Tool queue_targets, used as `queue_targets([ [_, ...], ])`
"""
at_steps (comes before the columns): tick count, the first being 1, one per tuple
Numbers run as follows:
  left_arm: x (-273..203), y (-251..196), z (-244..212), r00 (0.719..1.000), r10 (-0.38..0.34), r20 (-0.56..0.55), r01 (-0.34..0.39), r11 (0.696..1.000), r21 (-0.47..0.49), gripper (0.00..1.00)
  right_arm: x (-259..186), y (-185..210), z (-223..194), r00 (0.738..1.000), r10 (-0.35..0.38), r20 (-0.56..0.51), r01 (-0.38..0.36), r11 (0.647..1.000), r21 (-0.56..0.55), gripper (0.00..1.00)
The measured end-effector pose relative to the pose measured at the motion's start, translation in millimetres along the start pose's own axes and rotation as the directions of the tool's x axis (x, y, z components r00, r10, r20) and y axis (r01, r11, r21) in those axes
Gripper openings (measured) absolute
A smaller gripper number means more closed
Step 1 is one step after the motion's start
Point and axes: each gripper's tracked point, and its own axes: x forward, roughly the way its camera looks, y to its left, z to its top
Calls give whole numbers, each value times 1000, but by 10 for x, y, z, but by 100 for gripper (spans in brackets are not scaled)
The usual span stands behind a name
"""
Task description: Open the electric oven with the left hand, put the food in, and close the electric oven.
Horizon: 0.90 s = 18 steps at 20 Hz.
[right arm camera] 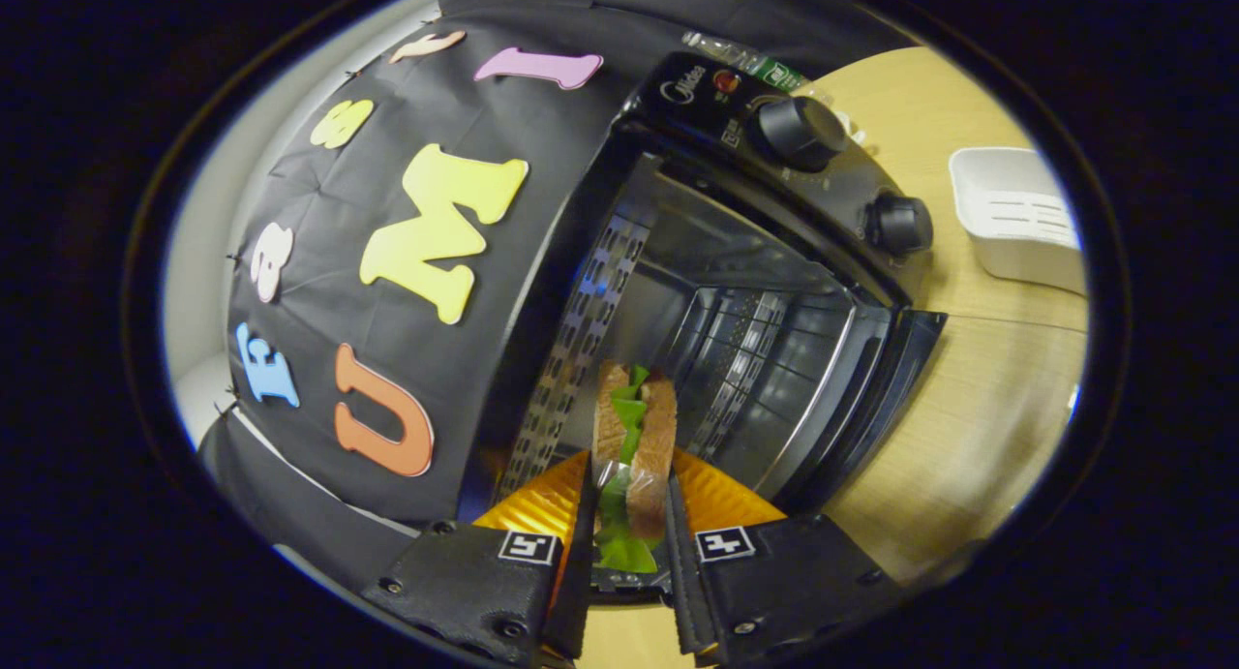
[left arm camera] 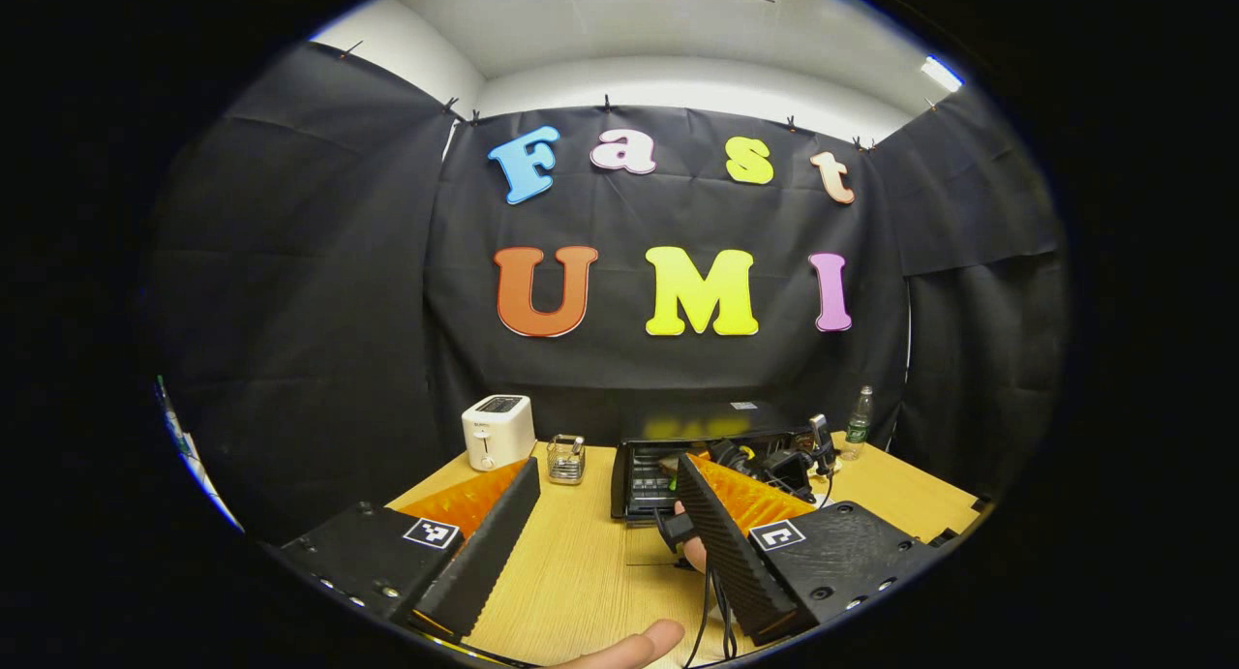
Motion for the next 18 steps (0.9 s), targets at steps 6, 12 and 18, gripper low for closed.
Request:
queue_targets([
  [6,122,15,-208,999,1,-48,-1,1000,-16,93,156,-81,-66,1000,-8,-9,6,989,-146,38],
  [12,123,42,-232,999,5,-48,-7,1000,-29,93,180,-128,-43,999,-19,30,28,931,-365,48],
  [18,107,5,-259,999,3,-51,-4,1000,-20,93,147,-160,-107,995,-96,-5,78,838,-540,98],
])
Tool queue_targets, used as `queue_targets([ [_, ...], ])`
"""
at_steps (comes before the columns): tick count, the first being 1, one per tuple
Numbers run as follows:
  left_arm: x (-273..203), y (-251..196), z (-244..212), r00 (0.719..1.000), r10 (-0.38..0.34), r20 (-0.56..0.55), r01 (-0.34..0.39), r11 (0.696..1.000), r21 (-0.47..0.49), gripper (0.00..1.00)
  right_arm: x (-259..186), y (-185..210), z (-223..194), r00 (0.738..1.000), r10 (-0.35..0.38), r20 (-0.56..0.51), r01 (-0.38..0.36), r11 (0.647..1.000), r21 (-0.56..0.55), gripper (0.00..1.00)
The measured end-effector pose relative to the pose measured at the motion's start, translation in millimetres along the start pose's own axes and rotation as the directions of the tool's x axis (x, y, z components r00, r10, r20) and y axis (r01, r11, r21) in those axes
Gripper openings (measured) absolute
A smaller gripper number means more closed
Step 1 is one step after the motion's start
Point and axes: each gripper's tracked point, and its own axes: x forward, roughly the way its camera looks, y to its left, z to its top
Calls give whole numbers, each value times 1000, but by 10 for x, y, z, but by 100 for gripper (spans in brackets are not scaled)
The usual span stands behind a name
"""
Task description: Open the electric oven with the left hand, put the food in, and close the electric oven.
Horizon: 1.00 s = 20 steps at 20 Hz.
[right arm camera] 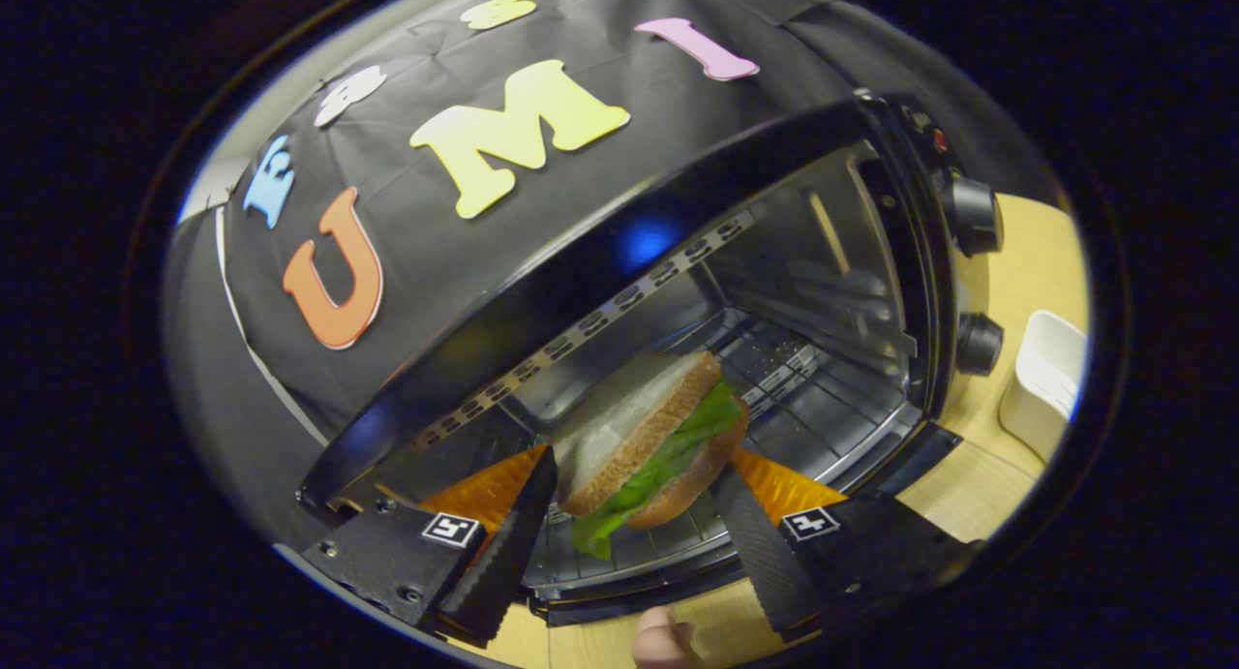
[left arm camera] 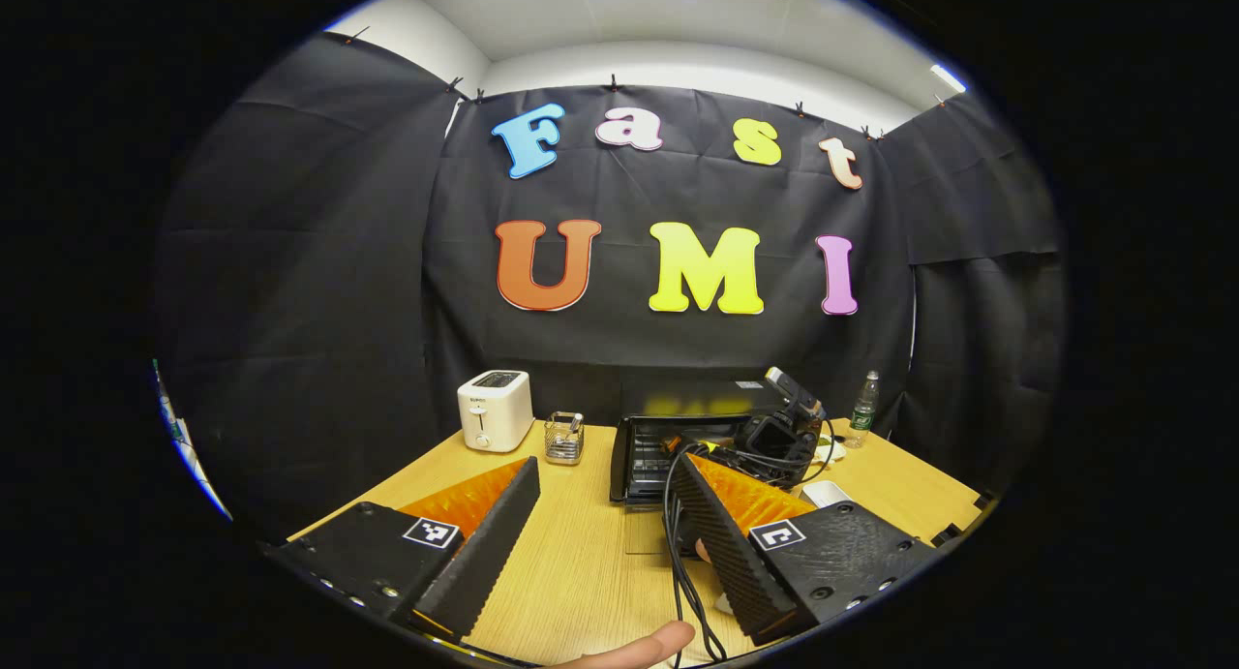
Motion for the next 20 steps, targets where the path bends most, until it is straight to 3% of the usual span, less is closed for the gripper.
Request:
queue_targets([
  [2,-2,-24,-22,1000,-5,-4,5,1000,-3,93,-36,-6,30,1000,-13,23,15,995,-96,100],
  [4,-16,-45,-26,1000,-8,-7,8,1000,-2,93,-87,26,44,999,-17,30,23,981,-190,95],
  [5,-33,-51,-24,1000,-8,-7,8,1000,1,93,-105,20,26,999,-24,26,30,968,-250,100],
  [7,-66,-42,-9,1000,-4,-2,4,1000,-1,93,-138,22,-18,999,-53,8,52,924,-378,95],
  [11,-167,-52,15,1000,-2,8,2,1000,-10,93,-196,11,-163,995,-82,-57,37,830,-557,100],
  [12,-182,-55,10,1000,-2,8,2,1000,-8,81,-222,3,-191,995,-75,-65,26,831,-555,100],
  [14,-215,-51,8,1000,2,10,-2,1000,-3,81,-285,-20,-170,994,-66,-82,13,849,-528,100],
  [15,-232,-49,-1,1000,3,9,-3,1000,-3,93,-332,-47,-178,993,-64,-95,6,857,-515,100],
  [16,-241,-46,-6,1000,5,9,-5,1000,-4,93,-359,-51,-179,992,-57,-111,-7,864,-503,100],
  [17,-250,-45,-14,1000,6,7,-6,1000,-8,81,-386,-62,-209,989,-50,-141,-25,873,-487,100],
  [19,-288,-50,-13,1000,7,7,-6,1000,-10,81,-434,-70,-315,972,-43,-231,-72,880,-469,100],
  [20,-313,-49,-11,1000,9,11,-9,1000,-10,93,-450,-40,-340,964,-37,-264,-95,878,-470,100],
])
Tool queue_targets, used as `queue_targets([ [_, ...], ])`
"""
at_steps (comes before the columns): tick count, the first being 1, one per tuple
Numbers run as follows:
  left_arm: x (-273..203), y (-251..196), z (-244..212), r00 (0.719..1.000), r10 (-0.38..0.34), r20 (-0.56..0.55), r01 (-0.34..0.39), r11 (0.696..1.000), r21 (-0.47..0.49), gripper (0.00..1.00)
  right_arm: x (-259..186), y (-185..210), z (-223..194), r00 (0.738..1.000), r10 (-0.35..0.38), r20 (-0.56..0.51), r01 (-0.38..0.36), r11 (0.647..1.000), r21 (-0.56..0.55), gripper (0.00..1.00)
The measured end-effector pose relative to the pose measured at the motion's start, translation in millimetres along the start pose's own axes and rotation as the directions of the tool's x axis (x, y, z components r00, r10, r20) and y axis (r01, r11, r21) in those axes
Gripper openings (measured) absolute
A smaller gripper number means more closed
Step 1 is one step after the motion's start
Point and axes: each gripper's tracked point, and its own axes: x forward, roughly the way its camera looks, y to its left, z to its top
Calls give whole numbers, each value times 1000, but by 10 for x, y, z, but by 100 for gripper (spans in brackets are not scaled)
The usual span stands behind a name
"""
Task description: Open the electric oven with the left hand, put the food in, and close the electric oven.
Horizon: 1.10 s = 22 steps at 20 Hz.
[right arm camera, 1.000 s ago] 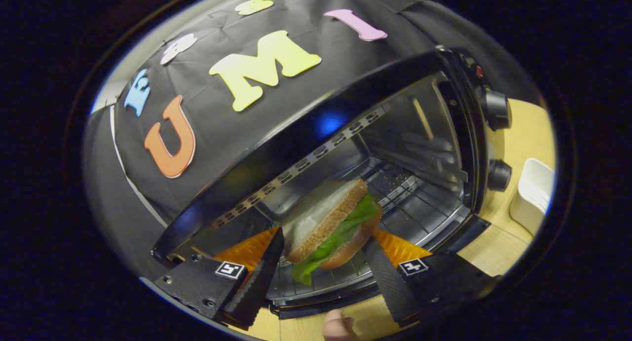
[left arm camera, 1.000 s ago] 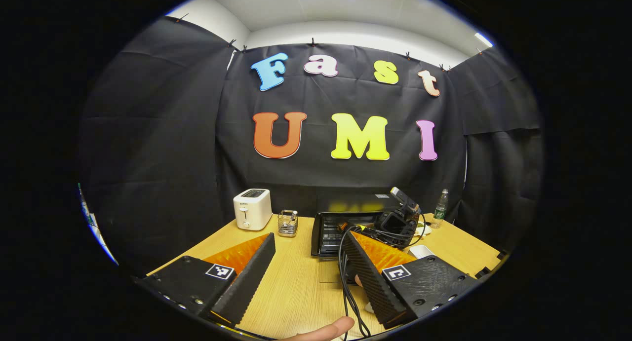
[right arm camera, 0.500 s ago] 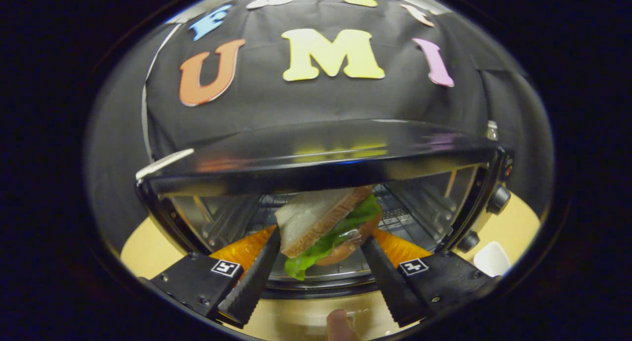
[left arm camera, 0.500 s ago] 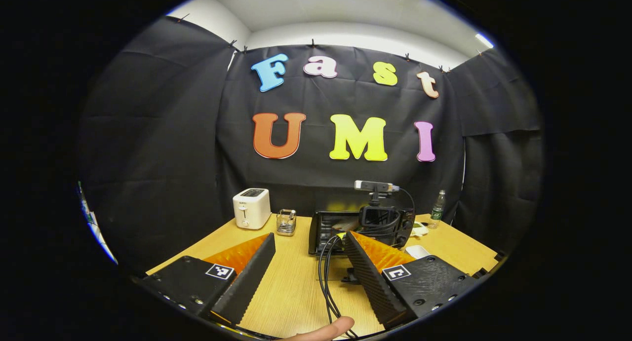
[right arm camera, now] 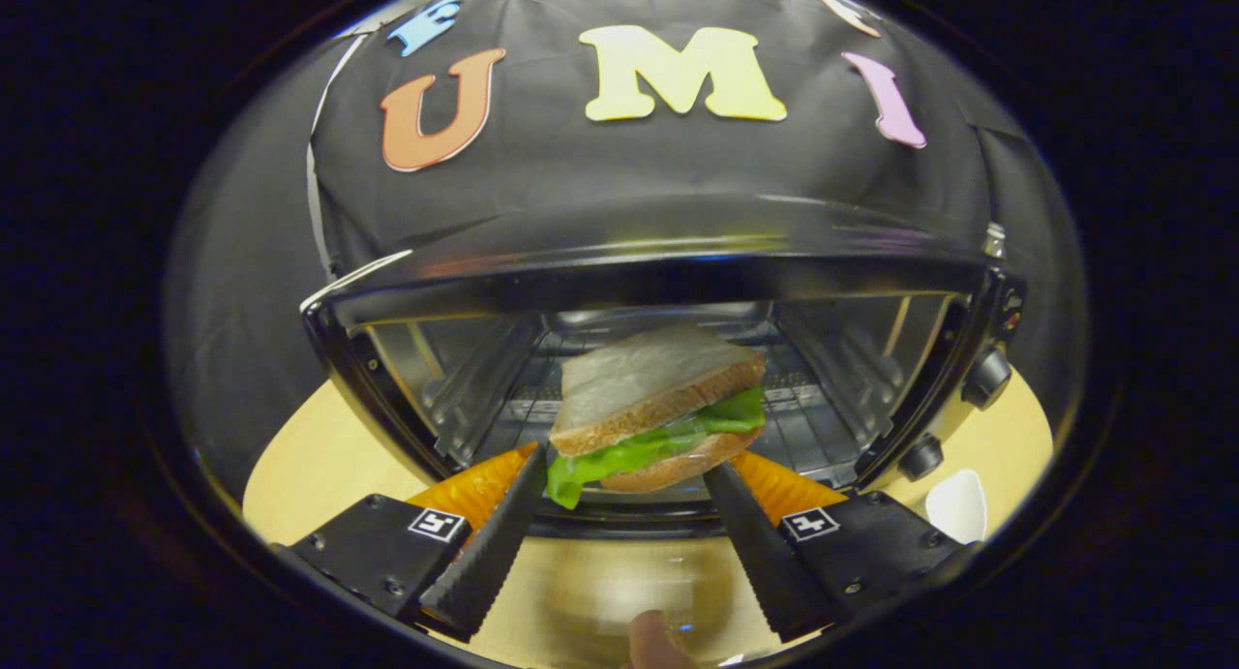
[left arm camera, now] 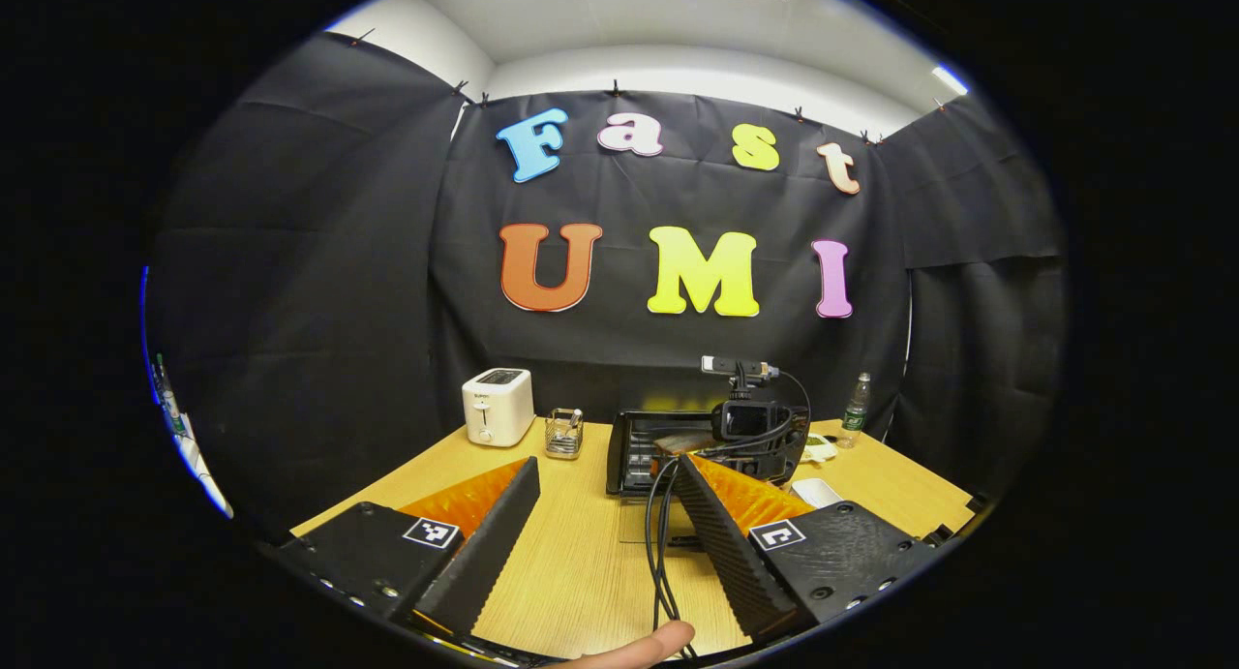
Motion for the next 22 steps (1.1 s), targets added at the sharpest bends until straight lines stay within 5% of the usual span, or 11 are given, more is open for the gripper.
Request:
queue_targets([
  [1,-11,-4,-10,1000,0,0,0,1000,-1,93,42,9,23,1000,-4,-3,3,999,-32,100],
  [2,-16,-3,-21,1000,-1,0,1,1000,-2,81,72,-36,43,999,-34,-10,33,996,-85,97],
  [3,-22,-8,-26,1000,-2,-1,2,1000,0,81,86,-65,35,998,-50,-23,46,989,-138,96],
  [4,-30,-13,-35,1000,-1,-3,1,1000,6,93,72,-67,-17,998,-44,-50,34,983,-179,100],
  [6,-50,26,-47,1000,7,-4,-6,1000,13,93,24,-73,-137,994,-38,-104,16,978,-210,98],
  [7,-42,34,-60,1000,10,-7,-10,1000,10,82,-24,-97,-178,991,-42,-127,14,977,-212,100],
  [8,-30,40,-66,1000,12,-8,-12,1000,4,81,-68,-103,-203,989,-41,-145,9,977,-213,100],
  [9,-29,41,-65,1000,13,-7,-13,1000,-4,93,-96,-99,-240,986,-30,-163,-5,978,-209,100],
  [12,-36,54,-90,1000,17,-12,-17,1000,-12,93,-186,-102,-330,982,-14,-189,-24,980,-197,100],
  [17,-74,46,-98,1000,28,1,-28,1000,7,93,-580,-175,-189,997,22,-73,-29,994,-101,100],
  [22,-91,12,-134,999,36,-15,-36,999,-3,93,-1467,-322,186,988,70,140,-69,998,-17,99],
])
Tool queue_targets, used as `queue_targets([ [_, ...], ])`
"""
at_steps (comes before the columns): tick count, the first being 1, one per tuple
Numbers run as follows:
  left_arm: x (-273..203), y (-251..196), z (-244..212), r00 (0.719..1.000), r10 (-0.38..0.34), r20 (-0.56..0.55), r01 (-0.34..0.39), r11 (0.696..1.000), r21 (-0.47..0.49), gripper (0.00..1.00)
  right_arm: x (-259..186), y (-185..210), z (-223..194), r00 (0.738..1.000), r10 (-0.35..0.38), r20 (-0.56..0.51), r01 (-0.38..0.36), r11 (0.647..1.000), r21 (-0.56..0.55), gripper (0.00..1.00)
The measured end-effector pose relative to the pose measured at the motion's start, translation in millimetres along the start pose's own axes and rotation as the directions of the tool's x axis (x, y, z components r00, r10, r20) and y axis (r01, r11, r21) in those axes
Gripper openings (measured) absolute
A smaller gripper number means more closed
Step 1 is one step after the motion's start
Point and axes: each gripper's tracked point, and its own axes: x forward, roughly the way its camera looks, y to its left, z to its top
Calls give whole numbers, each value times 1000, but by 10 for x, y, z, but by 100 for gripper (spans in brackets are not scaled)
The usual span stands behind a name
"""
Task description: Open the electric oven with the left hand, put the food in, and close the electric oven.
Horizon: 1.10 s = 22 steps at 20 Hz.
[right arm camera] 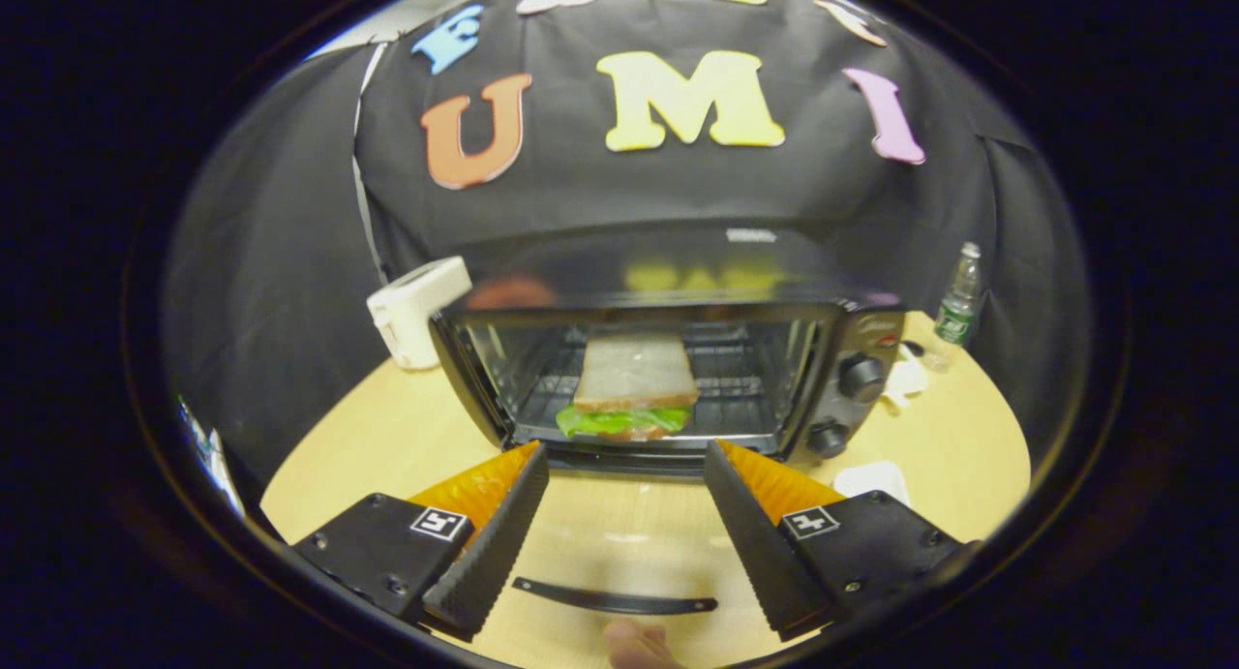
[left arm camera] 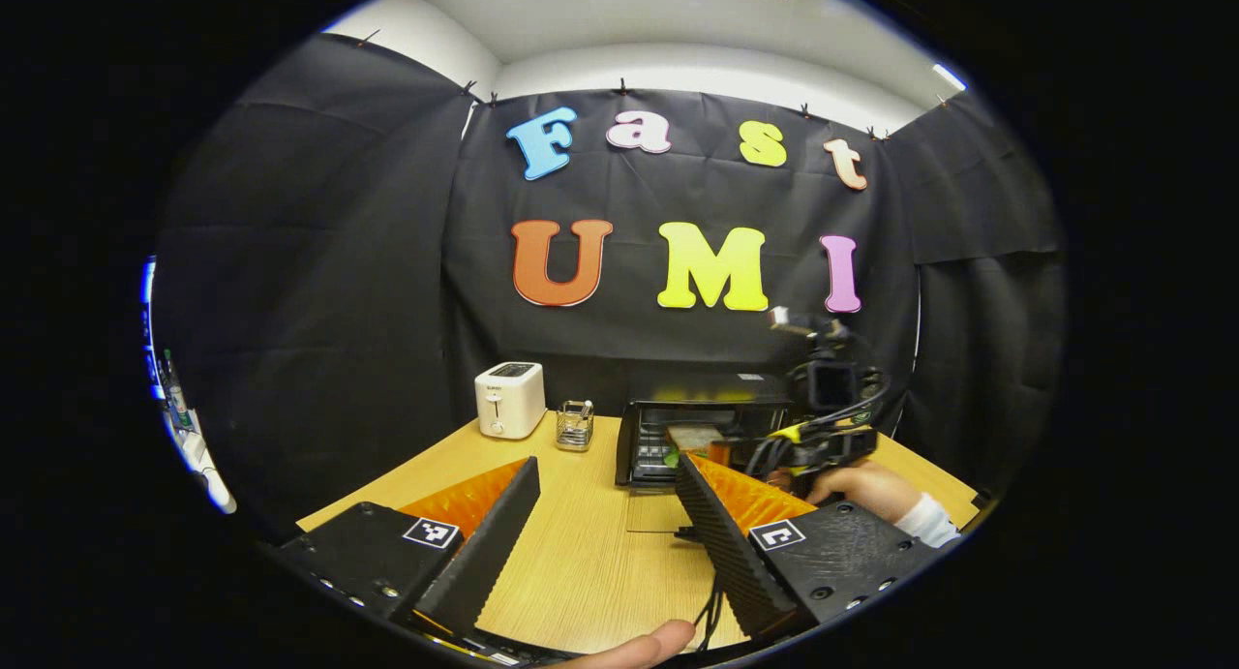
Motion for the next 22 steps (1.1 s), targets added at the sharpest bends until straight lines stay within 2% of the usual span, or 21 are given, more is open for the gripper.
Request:
queue_targets([
  [1,-21,-20,15,1000,-3,1,3,1000,-4,93,-203,-79,130,999,-14,52,14,1000,2,100],
  [2,-38,-49,35,1000,-9,6,9,1000,-6,93,-391,-128,248,994,-19,105,19,1000,-3,95],
  [3,-48,-89,54,1000,-18,14,19,1000,-8,93,-557,-164,337,989,-23,143,25,1000,-8,94],
  [5,1,-186,38,998,-52,29,53,998,-19,93,-838,-251,433,981,-35,190,38,999,-15,94],
  [9,275,-314,-382,993,-102,-65,97,993,-74,93,-1376,-425,666,951,-47,305,54,998,-16,94],
  [12,537,-462,-692,981,-133,-143,124,990,-68,93,-1745,-604,810,923,-53,381,77,996,-47,94],
  [15,751,-723,-1061,958,-172,-230,164,985,-53,93,-2099,-783,894,890,-57,453,90,995,-51,94],
  [18,929,-1004,-1489,919,-202,-339,199,979,-45,94,-2431,-989,920,862,-73,501,106,994,-38,94],
  [19,972,-1090,-1631,904,-208,-372,205,978,-48,94,-2521,-1065,938,853,-81,516,116,993,-36,95],
  [20,1003,-1158,-1748,891,-209,-403,204,977,-55,94,-2616,-1137,948,842,-90,532,130,991,-39,100],
  [21,1030,-1214,-1844,879,-206,-429,201,978,-59,94,-2711,-1213,960,831,-96,548,143,989,-43,100],
  [22,1043,-1262,-1919,870,-201,-450,193,979,-63,94,-2790,-1278,953,822,-103,560,153,987,-44,95],
])
